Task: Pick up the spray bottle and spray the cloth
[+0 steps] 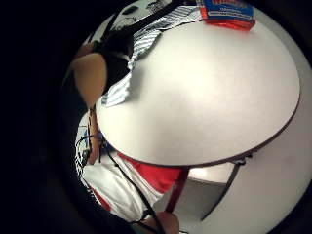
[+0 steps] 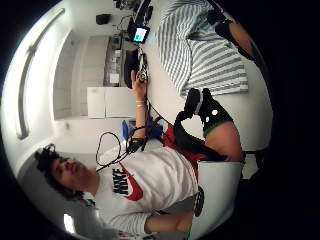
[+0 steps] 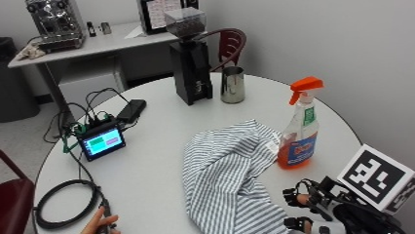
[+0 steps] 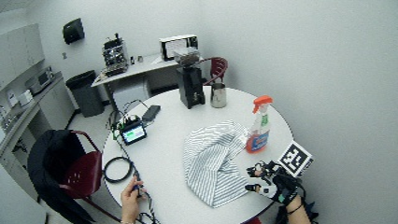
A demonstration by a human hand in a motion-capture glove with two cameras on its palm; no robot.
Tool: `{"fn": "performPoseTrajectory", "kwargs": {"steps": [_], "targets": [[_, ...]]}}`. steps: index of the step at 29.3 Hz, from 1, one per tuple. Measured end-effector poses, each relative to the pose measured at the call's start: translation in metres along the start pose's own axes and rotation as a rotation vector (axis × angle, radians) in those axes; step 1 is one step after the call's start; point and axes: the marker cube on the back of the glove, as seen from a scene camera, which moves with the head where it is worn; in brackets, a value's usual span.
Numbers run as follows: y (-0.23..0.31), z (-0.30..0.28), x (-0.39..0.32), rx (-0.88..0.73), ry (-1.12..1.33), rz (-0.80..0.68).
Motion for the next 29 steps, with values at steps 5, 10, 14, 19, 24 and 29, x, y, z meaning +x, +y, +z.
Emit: {"fn": "performPoseTrajectory", "kwargs": {"steps": [5, 10, 14, 19, 24, 29], "targets": [[0.001, -0.002, -0.004, 0.008, 0.034, -0.009], [0.002, -0.005, -0.009, 0.014, 0.049, -0.014], [0.0, -0.005, -0.008, 0.025, 0.039, -0.025], [-0.007, -0.002, -0.008, 0.03, 0.009, -0.042], [-0.034, 0.01, -0.022, 0.009, 0.04, -0.084], [-0.069, 0.014, -0.043, 0.04, 0.232, -0.105]]}}
